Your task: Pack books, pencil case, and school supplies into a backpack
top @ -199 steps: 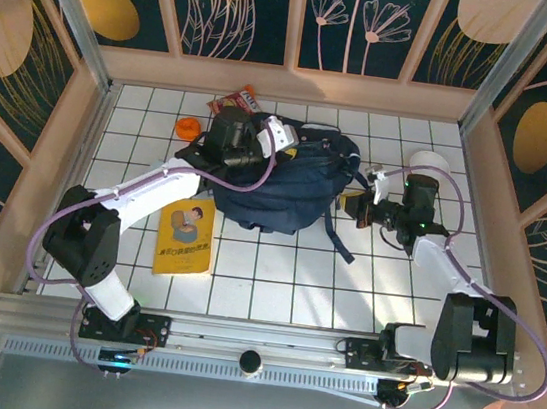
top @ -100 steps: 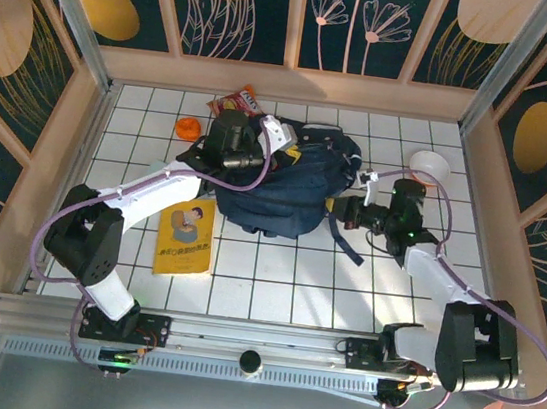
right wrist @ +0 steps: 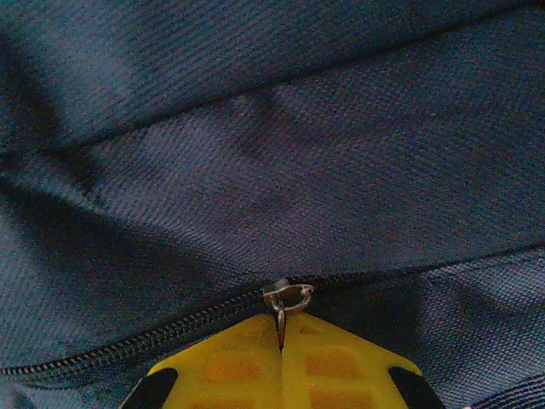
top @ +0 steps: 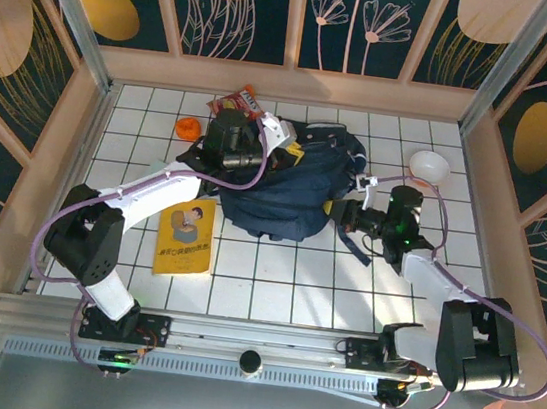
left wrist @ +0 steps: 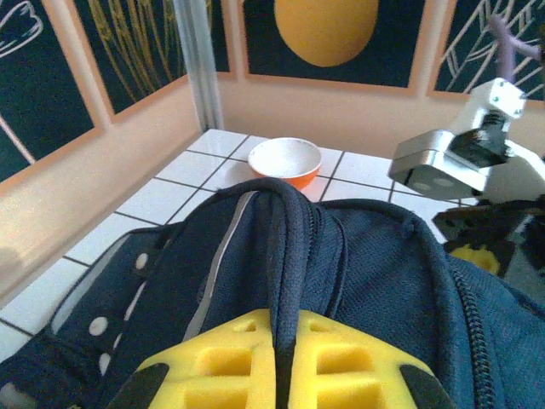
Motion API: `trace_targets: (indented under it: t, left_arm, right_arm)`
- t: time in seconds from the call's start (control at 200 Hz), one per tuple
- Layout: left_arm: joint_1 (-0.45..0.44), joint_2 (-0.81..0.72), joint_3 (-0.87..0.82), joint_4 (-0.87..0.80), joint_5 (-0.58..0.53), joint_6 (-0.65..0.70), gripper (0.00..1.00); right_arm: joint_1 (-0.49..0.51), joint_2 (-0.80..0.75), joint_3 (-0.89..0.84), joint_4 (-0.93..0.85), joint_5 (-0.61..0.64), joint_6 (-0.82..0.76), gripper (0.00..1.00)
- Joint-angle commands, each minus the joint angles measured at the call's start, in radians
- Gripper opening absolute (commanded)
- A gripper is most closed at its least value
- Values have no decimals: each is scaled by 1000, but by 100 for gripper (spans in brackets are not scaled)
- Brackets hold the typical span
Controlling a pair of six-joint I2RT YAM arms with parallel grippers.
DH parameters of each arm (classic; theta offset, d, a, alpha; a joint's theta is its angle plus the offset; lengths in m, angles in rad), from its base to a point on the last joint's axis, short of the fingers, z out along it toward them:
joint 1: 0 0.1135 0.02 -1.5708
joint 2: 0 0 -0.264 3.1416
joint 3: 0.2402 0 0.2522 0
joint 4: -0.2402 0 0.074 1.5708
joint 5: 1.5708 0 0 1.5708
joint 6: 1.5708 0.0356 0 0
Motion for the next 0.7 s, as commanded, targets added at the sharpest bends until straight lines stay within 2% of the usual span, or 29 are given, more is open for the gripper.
trace_targets:
  t: [0.0,0.15,0.28,0.445,0.606,0.696]
  left_arm:
    - [-17,-8,20,169,-169,2,0]
    - [-53,24,38,71,-409,87,0]
    - [-77,35,34,11,-545,134,0]
    - [-86,32,24,-57,-620,165,0]
    - [-113,57,45,-53,-644,133,0]
    - [-138,110,84,-50,-655,66,0]
  right_arm:
    - [11,-48,18,-65,15,31,0]
    - [14,-70,108,-280,94,45,0]
    - [17,-81,177,-443,119,44,0]
    - [19,-64,292,-702,158,-2,0]
    - [67,8,364,-774,138,51,0]
    - [116,31,403,-772,149,83,0]
